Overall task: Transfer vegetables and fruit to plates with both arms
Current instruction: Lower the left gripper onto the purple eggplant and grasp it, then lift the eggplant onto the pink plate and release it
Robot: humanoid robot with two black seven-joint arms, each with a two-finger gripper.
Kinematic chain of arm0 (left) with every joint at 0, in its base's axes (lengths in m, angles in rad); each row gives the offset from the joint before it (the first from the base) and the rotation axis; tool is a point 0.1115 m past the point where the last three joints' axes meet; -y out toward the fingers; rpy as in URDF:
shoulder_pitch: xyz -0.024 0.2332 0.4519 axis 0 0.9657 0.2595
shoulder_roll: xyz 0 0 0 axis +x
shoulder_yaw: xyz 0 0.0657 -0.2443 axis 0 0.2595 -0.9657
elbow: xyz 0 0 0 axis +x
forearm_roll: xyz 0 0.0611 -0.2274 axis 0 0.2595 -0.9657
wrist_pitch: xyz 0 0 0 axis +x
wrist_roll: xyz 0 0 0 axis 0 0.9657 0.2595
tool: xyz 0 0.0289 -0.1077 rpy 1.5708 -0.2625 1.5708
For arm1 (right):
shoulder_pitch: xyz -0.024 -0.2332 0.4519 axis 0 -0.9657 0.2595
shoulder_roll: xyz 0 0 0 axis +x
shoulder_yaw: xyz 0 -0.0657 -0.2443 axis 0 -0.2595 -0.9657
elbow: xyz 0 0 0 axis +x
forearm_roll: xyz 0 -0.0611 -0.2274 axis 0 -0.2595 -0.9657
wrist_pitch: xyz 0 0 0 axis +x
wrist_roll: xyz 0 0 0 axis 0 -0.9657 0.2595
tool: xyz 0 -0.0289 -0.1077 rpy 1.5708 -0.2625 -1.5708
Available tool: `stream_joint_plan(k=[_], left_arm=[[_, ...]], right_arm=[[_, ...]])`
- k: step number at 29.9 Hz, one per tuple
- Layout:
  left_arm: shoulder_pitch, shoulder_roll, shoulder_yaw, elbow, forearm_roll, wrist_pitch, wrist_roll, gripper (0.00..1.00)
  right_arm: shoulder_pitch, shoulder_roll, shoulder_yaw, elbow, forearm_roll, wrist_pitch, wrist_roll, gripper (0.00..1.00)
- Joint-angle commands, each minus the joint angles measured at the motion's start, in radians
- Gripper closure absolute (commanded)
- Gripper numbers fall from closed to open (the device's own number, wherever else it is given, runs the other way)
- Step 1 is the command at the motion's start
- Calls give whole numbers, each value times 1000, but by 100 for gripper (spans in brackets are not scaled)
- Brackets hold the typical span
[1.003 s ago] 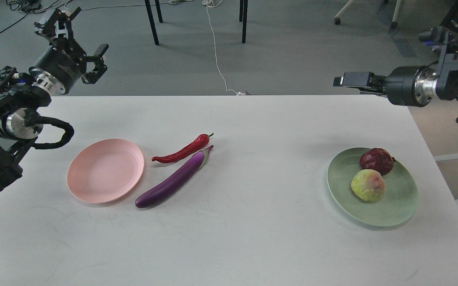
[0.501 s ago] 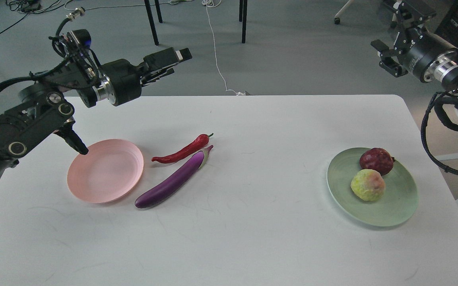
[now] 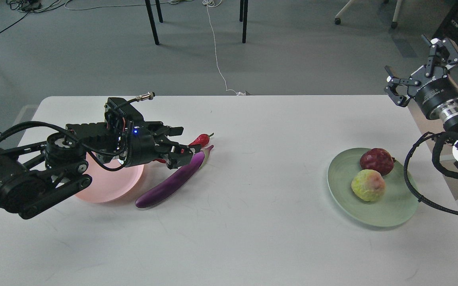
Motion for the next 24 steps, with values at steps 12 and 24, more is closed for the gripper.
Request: stream_joint_plan(k=[12,24], left_arm=[[88,-35,86,86,139,29,5,51],[84,92,3,-21,-61,53,-13,79]], right_arm=[[-50,-3,35,-59,2,1,2,2],[-49,-2,49,-59,2,1,4,2]])
